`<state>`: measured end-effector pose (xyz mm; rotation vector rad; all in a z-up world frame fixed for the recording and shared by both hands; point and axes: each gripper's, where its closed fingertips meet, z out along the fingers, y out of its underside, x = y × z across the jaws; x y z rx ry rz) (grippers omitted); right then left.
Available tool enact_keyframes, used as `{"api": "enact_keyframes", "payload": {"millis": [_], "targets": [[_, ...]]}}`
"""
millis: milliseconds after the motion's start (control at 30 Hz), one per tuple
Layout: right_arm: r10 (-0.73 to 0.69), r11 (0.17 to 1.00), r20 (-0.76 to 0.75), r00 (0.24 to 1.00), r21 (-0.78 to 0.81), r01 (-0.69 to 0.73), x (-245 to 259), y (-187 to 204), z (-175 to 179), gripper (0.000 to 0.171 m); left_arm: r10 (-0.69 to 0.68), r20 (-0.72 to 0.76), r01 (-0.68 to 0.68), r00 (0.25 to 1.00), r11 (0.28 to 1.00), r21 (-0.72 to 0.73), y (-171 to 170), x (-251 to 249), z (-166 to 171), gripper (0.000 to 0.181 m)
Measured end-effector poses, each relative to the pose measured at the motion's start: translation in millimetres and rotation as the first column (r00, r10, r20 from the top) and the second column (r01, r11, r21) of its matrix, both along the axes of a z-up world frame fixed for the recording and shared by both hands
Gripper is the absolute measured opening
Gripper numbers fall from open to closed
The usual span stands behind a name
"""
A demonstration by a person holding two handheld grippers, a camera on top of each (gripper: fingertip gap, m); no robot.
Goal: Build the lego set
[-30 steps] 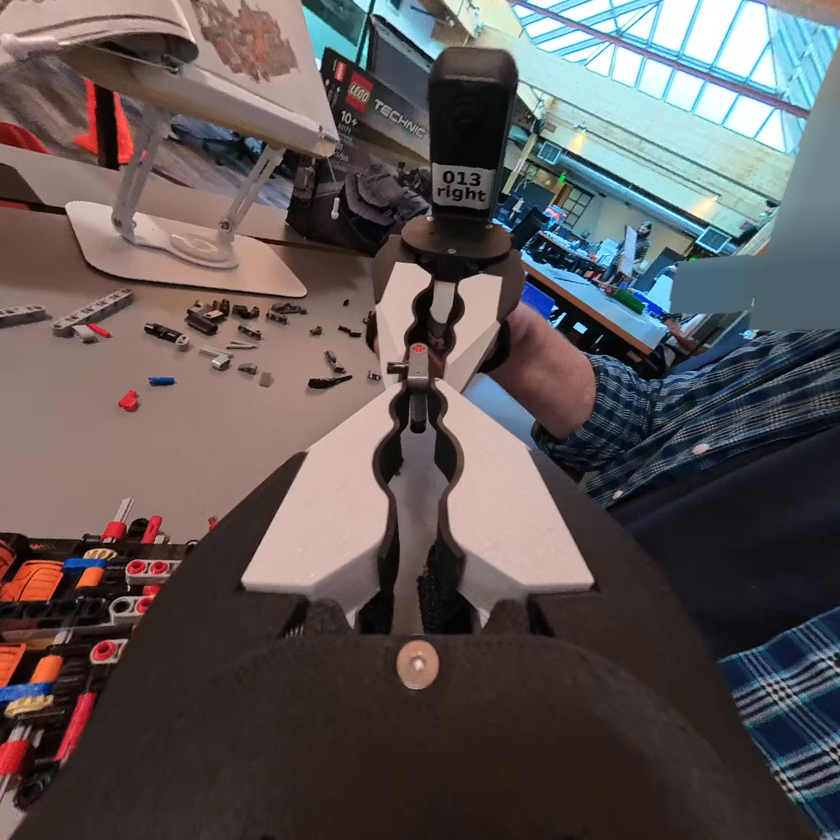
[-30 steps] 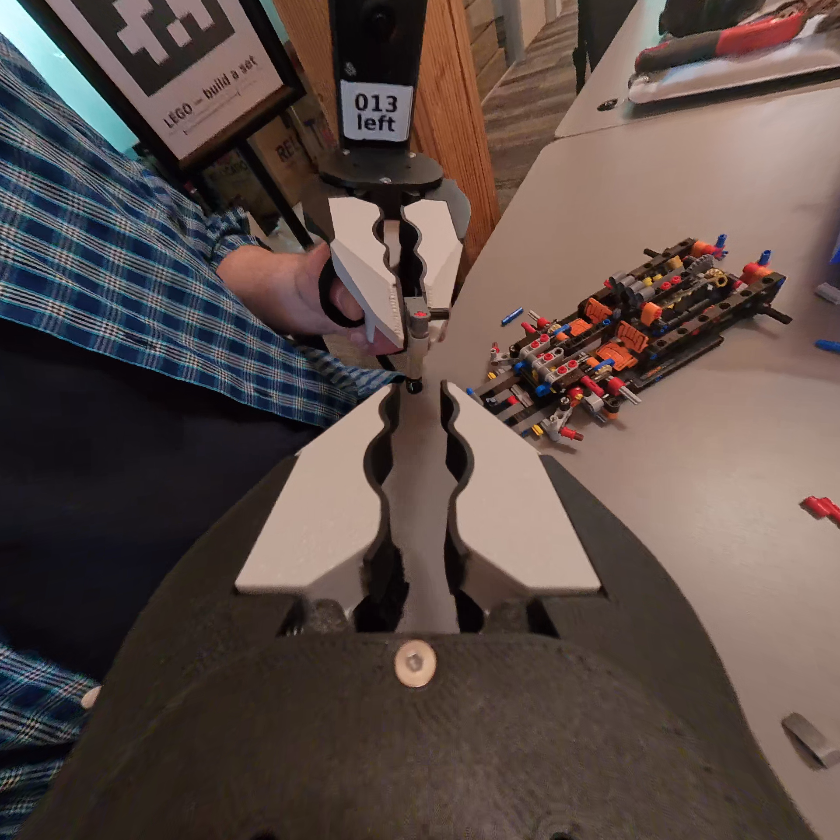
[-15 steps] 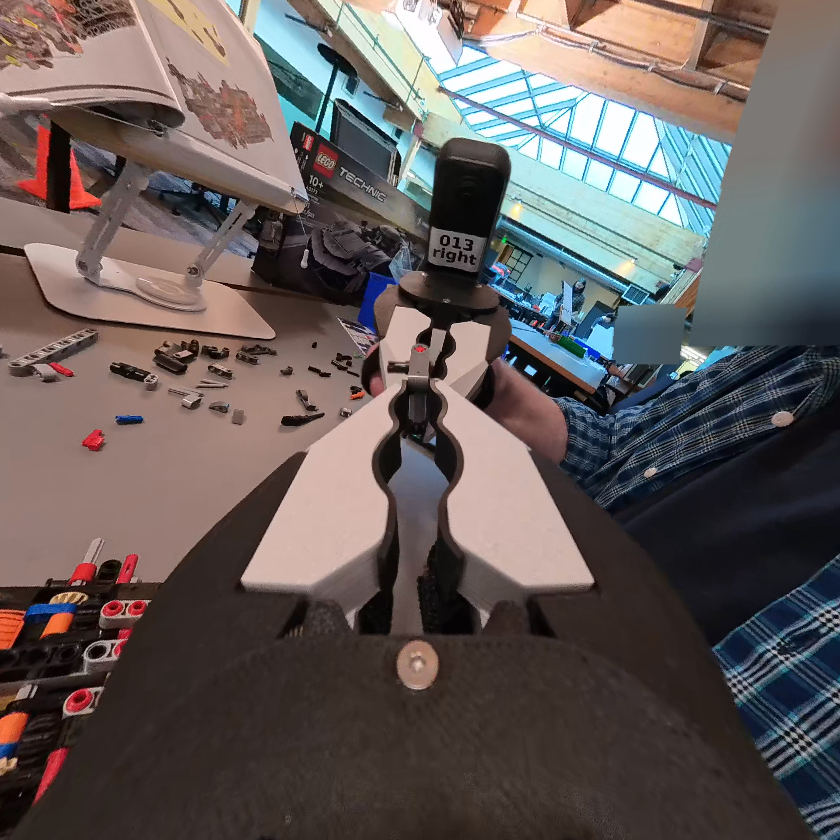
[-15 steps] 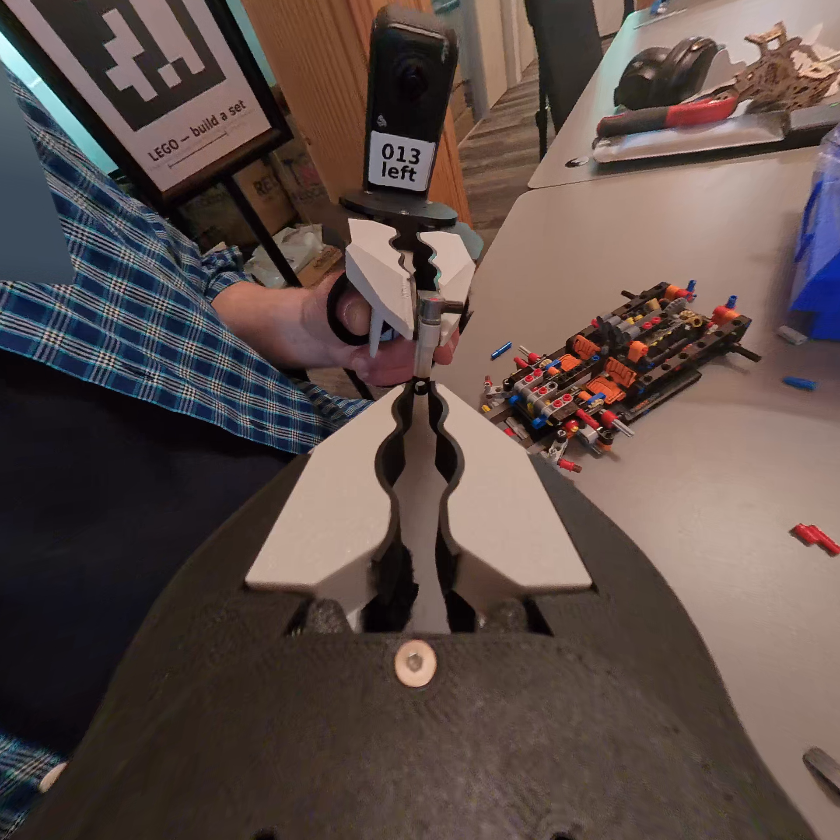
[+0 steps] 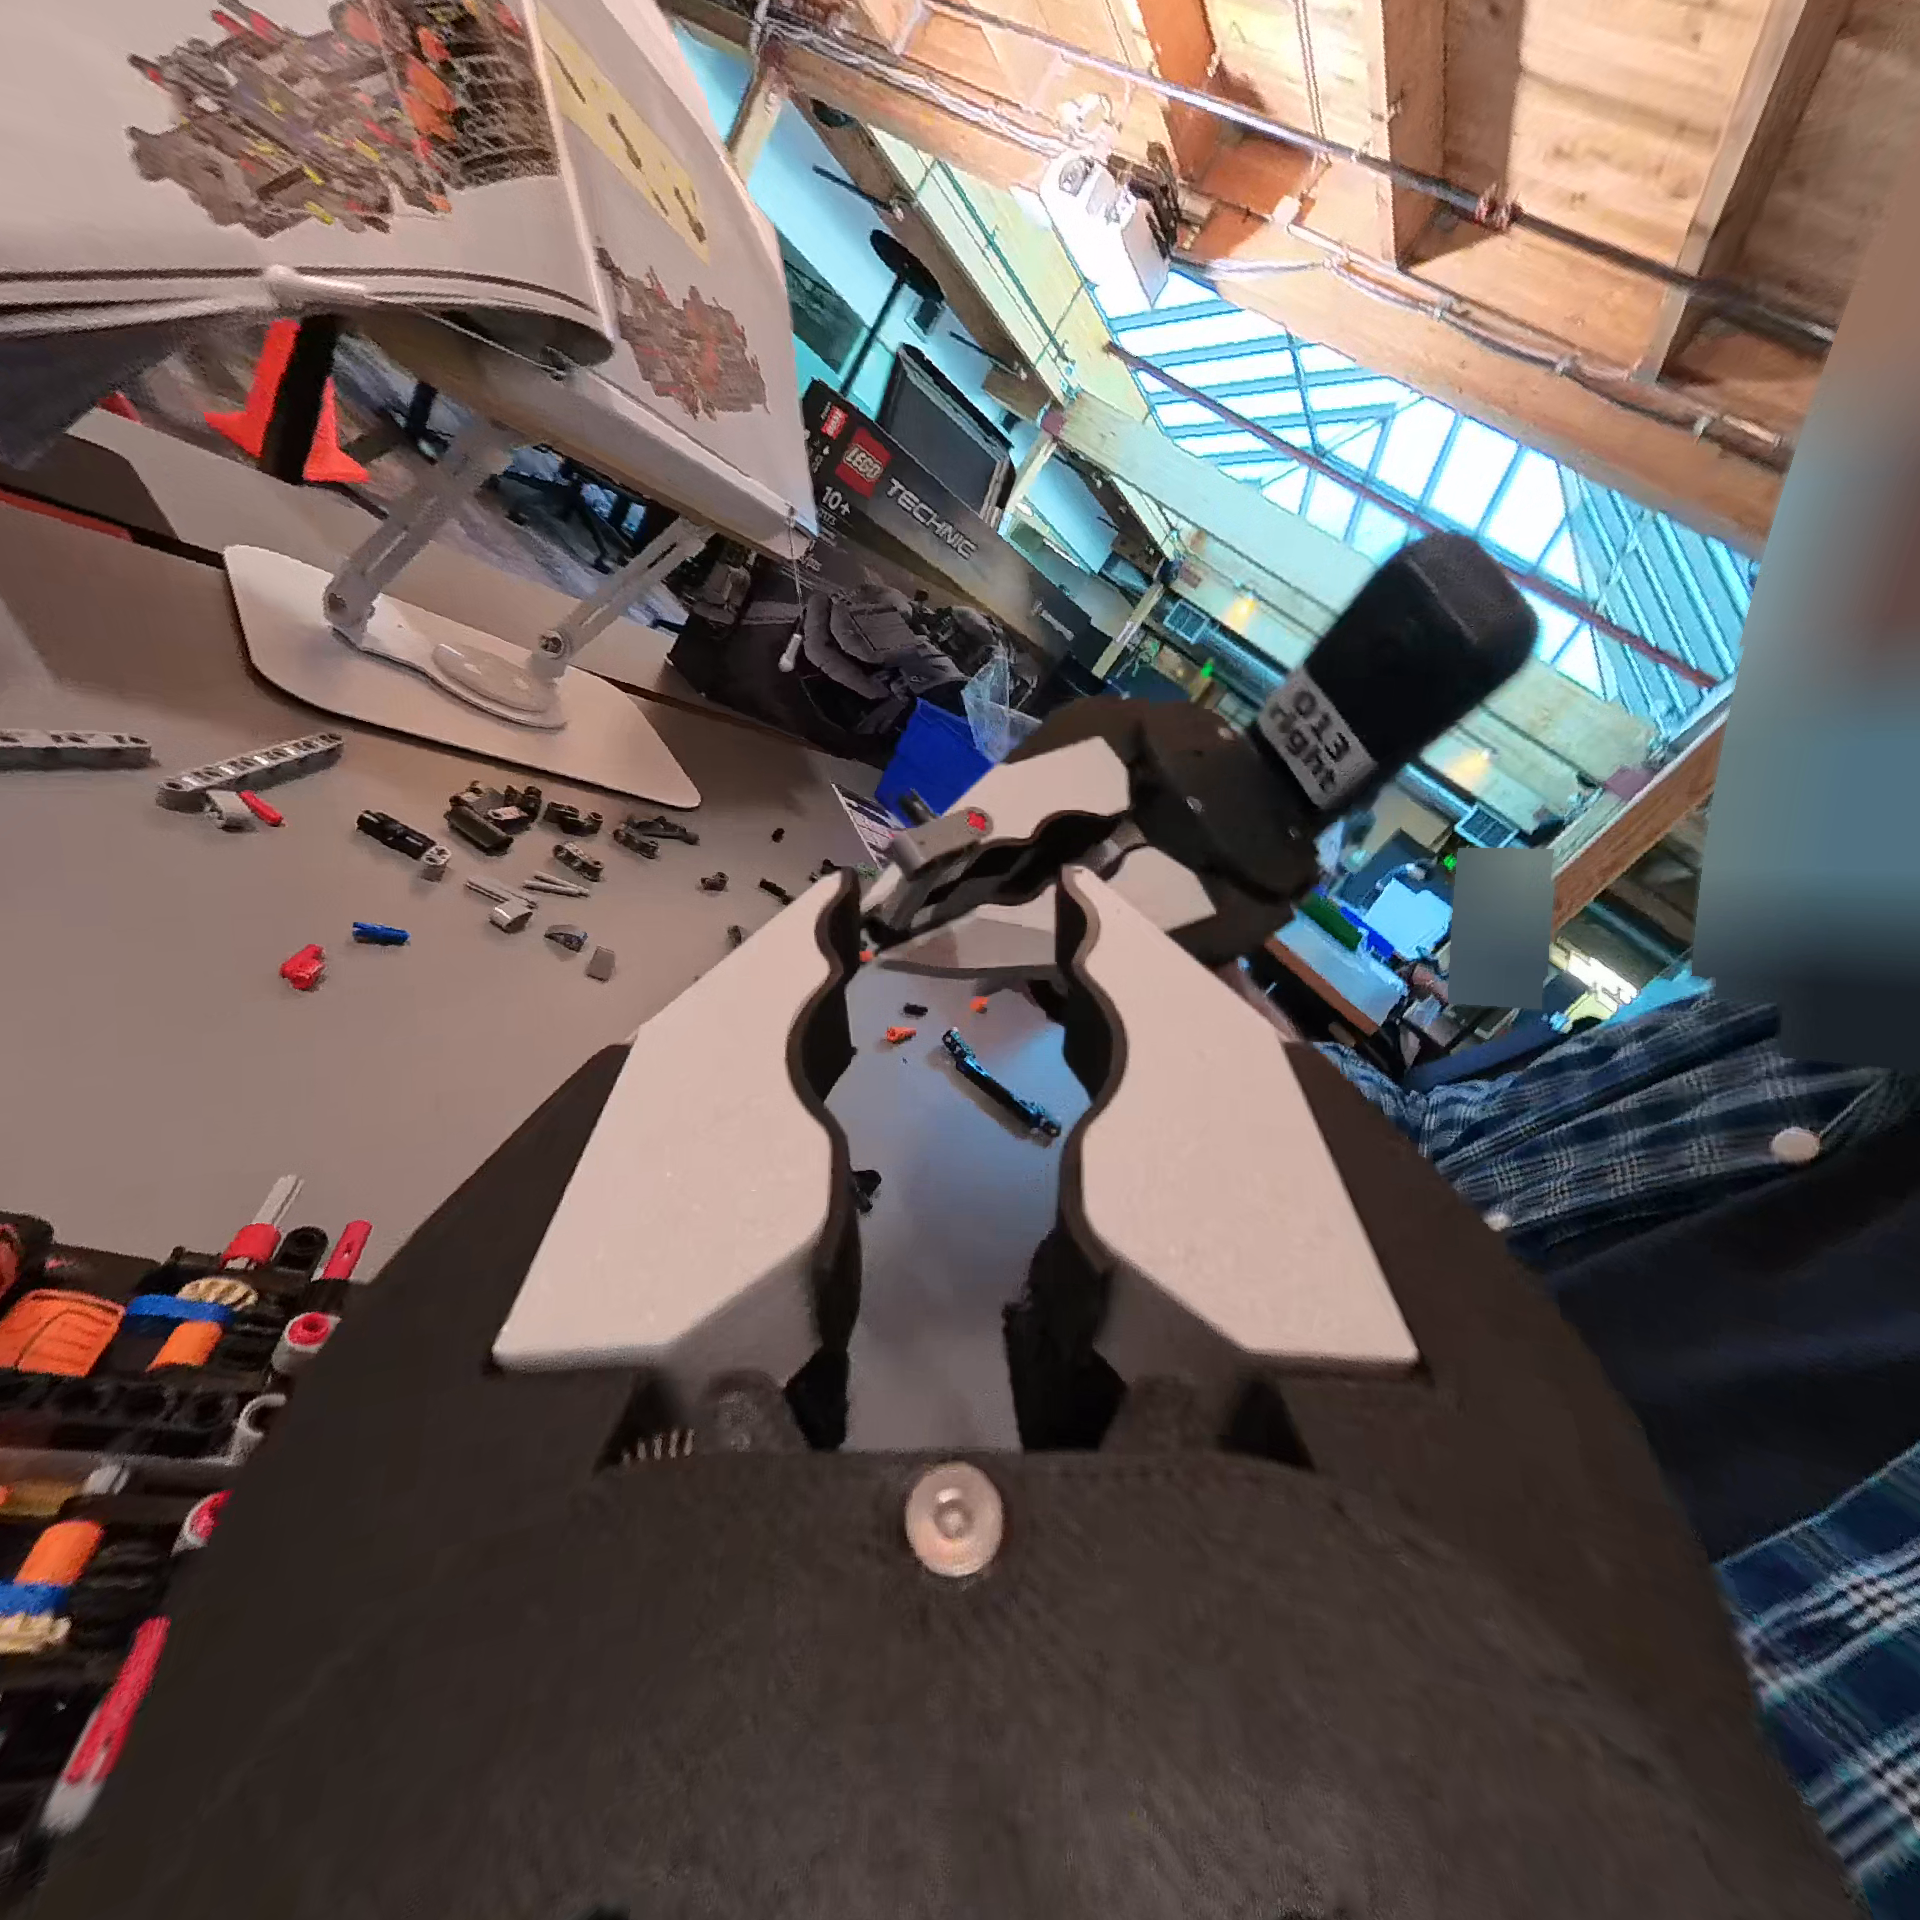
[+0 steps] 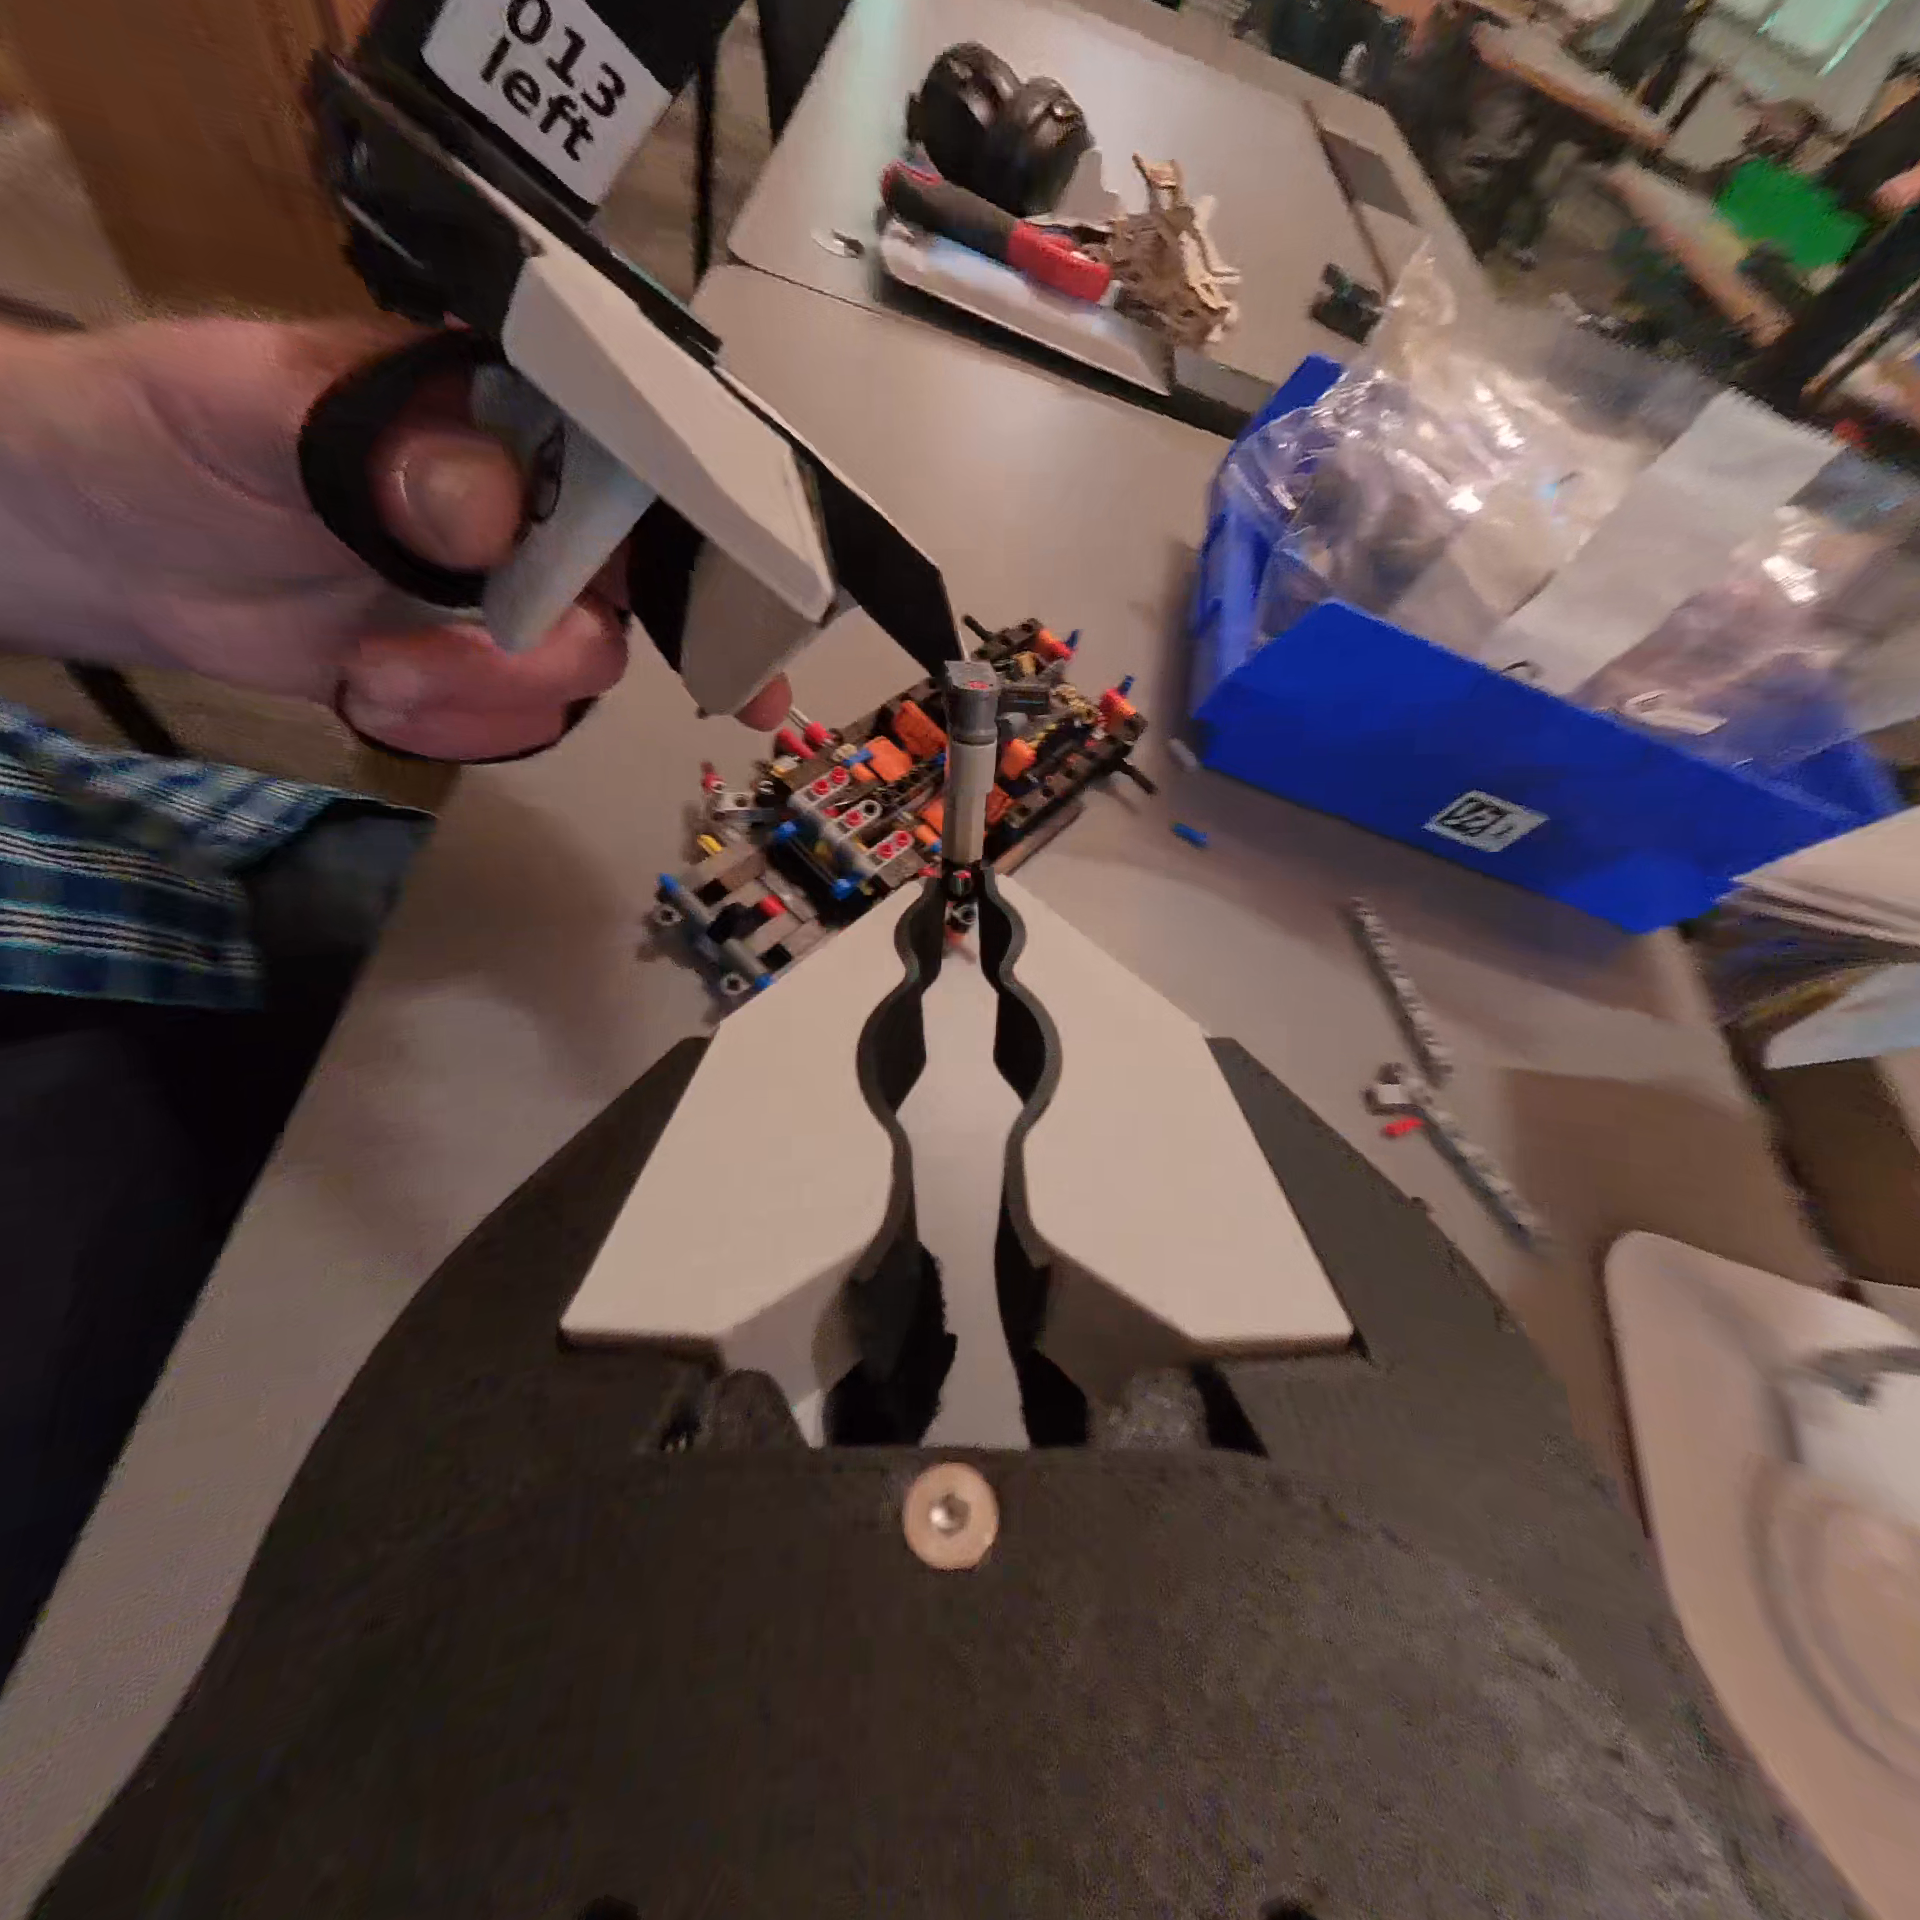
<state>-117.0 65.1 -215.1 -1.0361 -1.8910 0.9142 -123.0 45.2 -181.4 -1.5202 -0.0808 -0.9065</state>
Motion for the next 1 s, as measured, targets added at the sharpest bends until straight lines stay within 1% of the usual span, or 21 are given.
{"api": "enact_keyframes", "payload": {"millis": [67, 167, 233, 433, 533, 700, 767, 867, 933, 1000], "targets": [[-0.031, 0.996, -0.027, 0.999, 0.086, 0.033, -1.7, 2.6, 2.8, 0.005, 0.023, 0.029, -0.023, 0.999, 1.000, -0.011, 1.1, -4.1, 0.5, 0.036], [-0.082, 0.963, -0.075, 0.994, 0.250, 0.098, -4.5, 10.0, 7.4, 0.004, 0.051, 0.025, -0.050, 0.998, 0.998, -0.041, 3.5, -4.7, -1.7, 0.038], [-0.103, 0.926, -0.095, 0.990, 0.355, 0.131, -6.6, 12.9, 7.9, 0.004, 0.074, 0.032, -0.073, 0.997, 0.997, -0.040, 4.1, -5.3, 0.5, 0.040], [-0.112, 0.813, -0.150, 0.982, 0.554, 0.177, -12.1, 11.7, 8.7, 0.004, 0.162, -0.035, -0.165, 0.986, 0.984, -0.072, 5.5, -9.3, -1.7, 0.042], [-0.114, 0.765, -0.175, 0.978, 0.613, 0.198, -14.8, 12.5, 8.7, 0.005, 0.183, -0.014, -0.183, 0.983, 0.975, -0.128, 7.3, -11.5, -9.5, 0.042], [-0.093, 0.667, -0.209, 0.974, 0.712, 0.216, -18.8, 13.8, 8.2, 0.004, 0.155, 0.099, -0.138, 0.983, 0.977, -0.162, 8.0, -7.8, -9.1, 0.038], [-0.079, 0.643, -0.217, 0.973, 0.735, 0.216, -20.2, 13.8, 6.2, 0.005, 0.142, 0.160, -0.113, 0.977, 0.978, -0.177, 8.6, -10.1, -8.8, 0.037], [-0.057, 0.619, -0.237, 0.970, 0.754, 0.221, -21.2, 12.4, 7.9, 0.005, 0.137, 0.211, -0.089, 0.968, 0.971, -0.221, 11.1, -10.8, -17.3, 0.027], [-0.042, 0.601, -0.242, 0.969, 0.769, 0.217, -22.1, 10.5, 7.2, 0.004, 0.119, 0.256, -0.063, 0.959, 0.974, -0.216, 11.9, -9.6, -18.1, 0.022], [-0.035, 0.593, -0.248, 0.968, 0.774, 0.220, -22.5, 10.9, 6.5, 0.005, 0.111, 0.271, -0.051, 0.956, 0.975, -0.217, 12.4, -8.7, -19.5, 0.021]]}}
